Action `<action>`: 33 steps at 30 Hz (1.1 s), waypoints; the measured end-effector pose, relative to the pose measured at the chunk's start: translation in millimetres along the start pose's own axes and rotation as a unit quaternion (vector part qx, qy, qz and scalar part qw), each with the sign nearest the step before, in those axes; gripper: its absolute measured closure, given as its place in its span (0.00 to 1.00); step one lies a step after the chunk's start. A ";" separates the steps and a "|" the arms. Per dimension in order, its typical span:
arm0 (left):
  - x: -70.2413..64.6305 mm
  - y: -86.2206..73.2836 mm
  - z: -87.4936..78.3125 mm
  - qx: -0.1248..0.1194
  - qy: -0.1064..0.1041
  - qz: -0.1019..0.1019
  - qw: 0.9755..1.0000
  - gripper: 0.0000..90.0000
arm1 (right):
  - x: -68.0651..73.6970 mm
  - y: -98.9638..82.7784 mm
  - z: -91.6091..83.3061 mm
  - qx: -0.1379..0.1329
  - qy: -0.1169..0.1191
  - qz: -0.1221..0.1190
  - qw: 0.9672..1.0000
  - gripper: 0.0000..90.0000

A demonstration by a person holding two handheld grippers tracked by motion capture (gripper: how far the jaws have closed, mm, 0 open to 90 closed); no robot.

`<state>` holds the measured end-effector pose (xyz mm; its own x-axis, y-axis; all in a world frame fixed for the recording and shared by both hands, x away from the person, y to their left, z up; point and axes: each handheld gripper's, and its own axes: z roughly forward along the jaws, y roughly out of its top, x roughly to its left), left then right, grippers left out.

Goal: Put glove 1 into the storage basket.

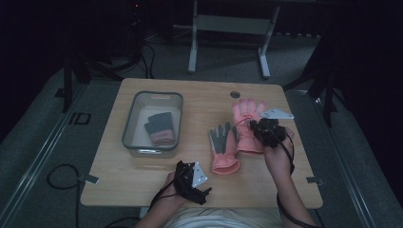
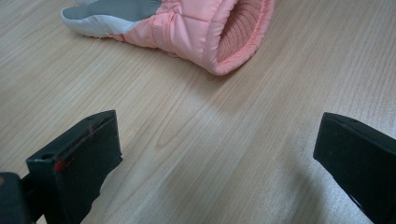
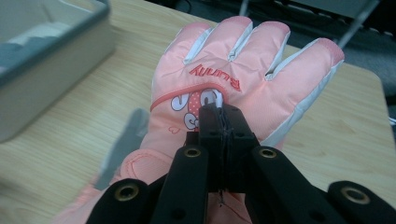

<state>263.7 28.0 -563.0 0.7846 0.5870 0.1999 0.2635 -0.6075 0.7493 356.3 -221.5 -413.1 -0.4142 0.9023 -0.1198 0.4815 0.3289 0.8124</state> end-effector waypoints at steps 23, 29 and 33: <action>3.4 -0.8 -5.4 -0.009 0.003 -0.007 1.000 0.00 | 62.8 -2.6 20.9 0.030 0.027 -0.006 0.999 0.98; 1.9 -0.5 -5.1 -0.007 0.001 -0.005 1.000 0.00 | 64.3 -12.2 29.7 0.043 0.026 0.005 0.999 0.98; 2.0 -0.3 -5.7 -0.008 0.001 -0.004 1.000 0.00 | 64.0 -17.2 35.9 0.053 0.025 0.011 0.998 0.98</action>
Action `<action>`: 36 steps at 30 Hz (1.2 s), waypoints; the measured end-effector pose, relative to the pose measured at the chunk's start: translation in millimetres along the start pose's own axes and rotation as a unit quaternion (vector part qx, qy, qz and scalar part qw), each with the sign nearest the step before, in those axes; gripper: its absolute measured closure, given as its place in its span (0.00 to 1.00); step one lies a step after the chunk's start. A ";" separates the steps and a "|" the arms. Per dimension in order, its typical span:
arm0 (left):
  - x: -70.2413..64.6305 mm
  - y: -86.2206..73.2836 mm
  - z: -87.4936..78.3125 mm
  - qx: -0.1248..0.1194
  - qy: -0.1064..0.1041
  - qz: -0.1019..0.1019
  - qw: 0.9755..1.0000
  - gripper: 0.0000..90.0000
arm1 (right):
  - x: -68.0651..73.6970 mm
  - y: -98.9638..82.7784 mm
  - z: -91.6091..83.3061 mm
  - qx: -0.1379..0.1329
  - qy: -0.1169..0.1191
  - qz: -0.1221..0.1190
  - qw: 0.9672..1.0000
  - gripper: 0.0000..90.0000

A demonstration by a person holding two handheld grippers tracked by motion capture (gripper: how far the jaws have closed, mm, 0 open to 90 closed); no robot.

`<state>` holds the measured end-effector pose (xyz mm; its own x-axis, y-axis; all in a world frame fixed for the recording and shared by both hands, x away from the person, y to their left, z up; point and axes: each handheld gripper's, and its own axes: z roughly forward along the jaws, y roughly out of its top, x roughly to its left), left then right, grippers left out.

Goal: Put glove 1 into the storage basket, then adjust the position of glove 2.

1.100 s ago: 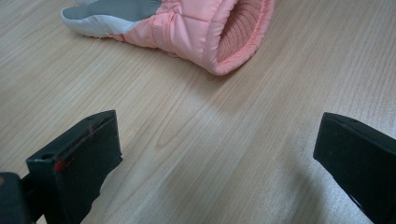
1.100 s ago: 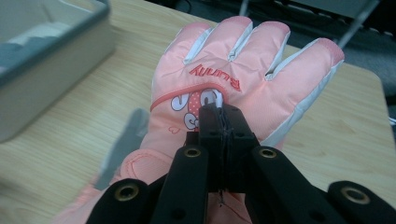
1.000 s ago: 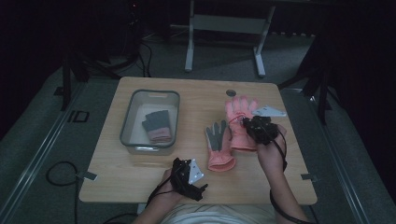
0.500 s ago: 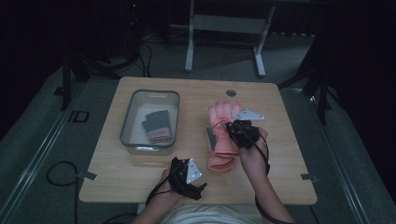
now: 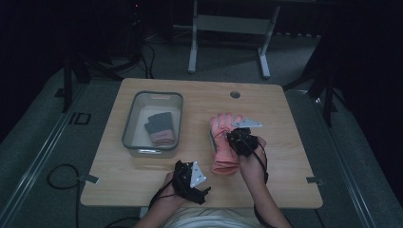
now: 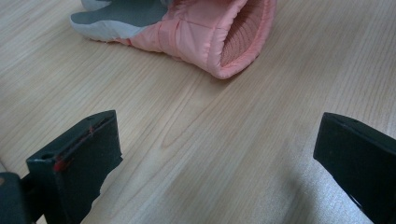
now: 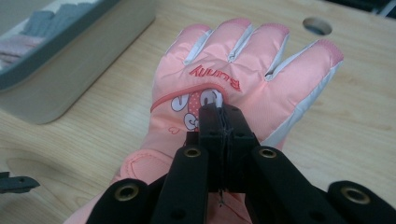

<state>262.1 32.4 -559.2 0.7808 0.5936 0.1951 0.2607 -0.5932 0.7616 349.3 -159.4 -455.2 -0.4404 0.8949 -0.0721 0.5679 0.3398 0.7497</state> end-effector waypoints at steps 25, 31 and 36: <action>4.0 1.9 -4.9 -0.001 0.001 -0.007 1.000 0.00 | -1.9 -6.1 12.9 0.010 0.047 -0.013 0.999 0.71; 4.9 2.4 -6.7 -0.004 -0.001 -0.014 1.000 0.00 | -20.6 -7.3 -9.0 -0.014 0.062 -0.035 0.997 0.67; 3.9 2.3 -2.2 0.004 -0.006 -0.011 1.000 0.00 | -33.3 -8.3 -17.4 -0.026 0.061 -0.024 0.998 0.68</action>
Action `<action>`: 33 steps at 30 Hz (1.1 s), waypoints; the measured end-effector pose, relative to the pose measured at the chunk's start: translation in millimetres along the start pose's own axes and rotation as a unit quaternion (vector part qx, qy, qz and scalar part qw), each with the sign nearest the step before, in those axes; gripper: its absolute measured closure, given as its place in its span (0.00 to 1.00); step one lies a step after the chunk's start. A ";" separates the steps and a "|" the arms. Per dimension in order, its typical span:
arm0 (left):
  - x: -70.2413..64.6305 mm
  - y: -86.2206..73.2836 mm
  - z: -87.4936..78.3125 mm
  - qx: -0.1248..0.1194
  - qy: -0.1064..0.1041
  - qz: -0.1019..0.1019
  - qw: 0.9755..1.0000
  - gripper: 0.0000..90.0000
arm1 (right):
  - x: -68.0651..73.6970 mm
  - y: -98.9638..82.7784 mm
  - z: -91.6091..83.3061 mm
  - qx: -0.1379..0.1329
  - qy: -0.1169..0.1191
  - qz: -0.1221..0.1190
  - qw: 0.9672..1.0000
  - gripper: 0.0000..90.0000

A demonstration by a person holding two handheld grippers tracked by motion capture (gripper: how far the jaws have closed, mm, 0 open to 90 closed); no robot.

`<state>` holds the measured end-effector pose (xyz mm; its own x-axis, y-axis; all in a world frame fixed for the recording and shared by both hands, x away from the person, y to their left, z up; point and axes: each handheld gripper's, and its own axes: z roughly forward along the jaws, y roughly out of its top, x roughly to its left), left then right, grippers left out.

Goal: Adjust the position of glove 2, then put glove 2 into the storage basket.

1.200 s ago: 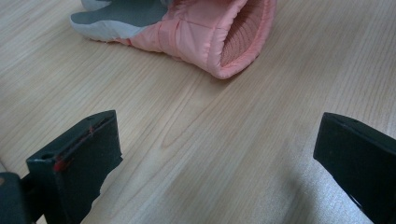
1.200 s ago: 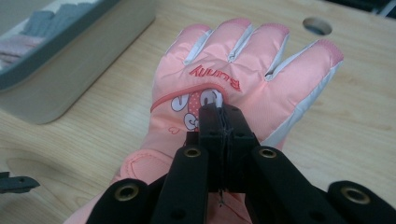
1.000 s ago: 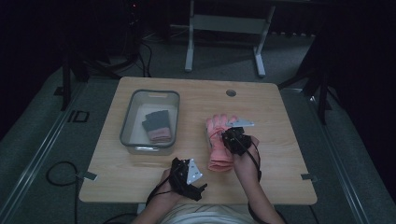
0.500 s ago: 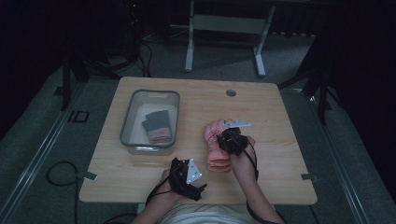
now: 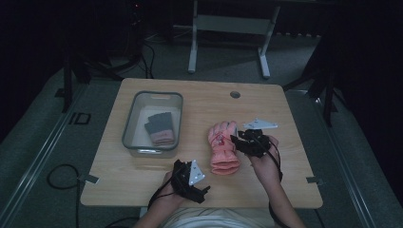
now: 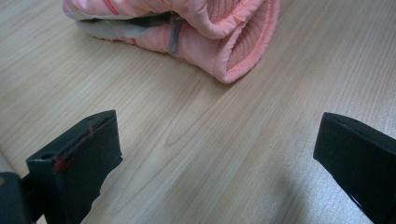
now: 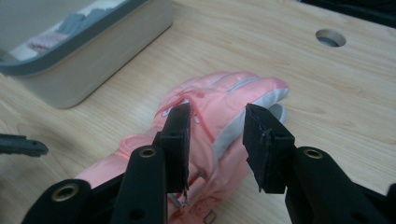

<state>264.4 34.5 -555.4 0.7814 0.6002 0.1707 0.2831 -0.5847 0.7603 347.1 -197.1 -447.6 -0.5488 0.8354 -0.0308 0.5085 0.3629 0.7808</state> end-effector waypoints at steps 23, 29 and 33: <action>23.4 54.9 -36.7 -0.069 -0.017 -0.022 0.997 0.00 | -36.4 -11.0 -18.2 -0.012 -0.020 -0.042 0.999 0.69; 48.0 78.2 -30.5 -0.060 -0.022 -0.053 0.997 0.00 | -28.5 -5.0 -7.4 -0.016 -0.002 -0.038 0.999 0.76; 63.0 91.9 -16.5 -0.055 -0.015 -0.083 0.995 0.00 | -21.8 2.7 4.6 -0.019 0.007 -0.036 0.999 0.76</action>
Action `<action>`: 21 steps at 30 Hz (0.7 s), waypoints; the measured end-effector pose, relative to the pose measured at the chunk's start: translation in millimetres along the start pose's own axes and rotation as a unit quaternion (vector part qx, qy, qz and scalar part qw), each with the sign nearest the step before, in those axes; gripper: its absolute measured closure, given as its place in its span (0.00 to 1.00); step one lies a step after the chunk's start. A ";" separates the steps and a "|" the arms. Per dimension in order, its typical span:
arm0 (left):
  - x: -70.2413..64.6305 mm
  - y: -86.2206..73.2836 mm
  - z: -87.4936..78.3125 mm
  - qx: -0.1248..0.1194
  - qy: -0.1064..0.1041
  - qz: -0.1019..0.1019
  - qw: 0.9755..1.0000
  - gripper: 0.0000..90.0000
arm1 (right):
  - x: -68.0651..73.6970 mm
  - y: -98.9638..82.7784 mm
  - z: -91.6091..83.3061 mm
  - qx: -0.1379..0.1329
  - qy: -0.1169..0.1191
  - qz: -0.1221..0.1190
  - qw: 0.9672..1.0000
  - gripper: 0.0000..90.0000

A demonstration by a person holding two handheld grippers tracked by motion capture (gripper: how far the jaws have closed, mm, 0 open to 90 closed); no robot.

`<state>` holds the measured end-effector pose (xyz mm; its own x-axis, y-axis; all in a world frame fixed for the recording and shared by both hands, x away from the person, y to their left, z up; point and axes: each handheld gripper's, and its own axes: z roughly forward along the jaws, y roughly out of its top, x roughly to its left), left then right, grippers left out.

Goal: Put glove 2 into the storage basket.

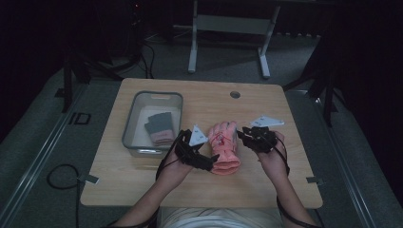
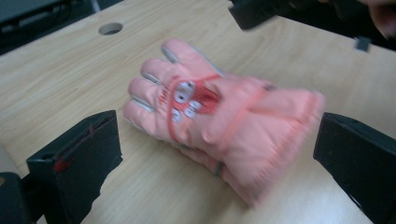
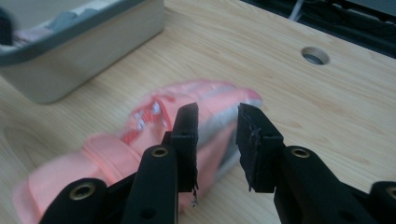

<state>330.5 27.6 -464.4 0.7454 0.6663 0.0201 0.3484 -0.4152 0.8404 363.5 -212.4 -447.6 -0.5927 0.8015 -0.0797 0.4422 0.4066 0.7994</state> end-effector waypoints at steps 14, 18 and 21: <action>19.1 17.2 41.6 0.033 0.031 -0.045 0.998 0.04 | 4.0 -18.1 52.9 0.088 0.001 -0.018 0.996 0.63; 20.6 18.1 59.9 0.063 0.016 -0.046 0.997 0.05 | -14.4 -30.6 52.5 0.096 0.011 0.010 0.995 0.56; 26.0 14.5 75.8 0.084 -0.002 -0.067 0.994 0.05 | -25.8 -33.2 56.5 0.108 0.023 0.032 0.993 0.49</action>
<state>398.0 -8.0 -492.8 0.6886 0.7198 -0.0881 0.5342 -0.4214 0.7328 402.2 -221.7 -505.8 -0.5862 0.8102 -0.0021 0.6111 0.4439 0.6554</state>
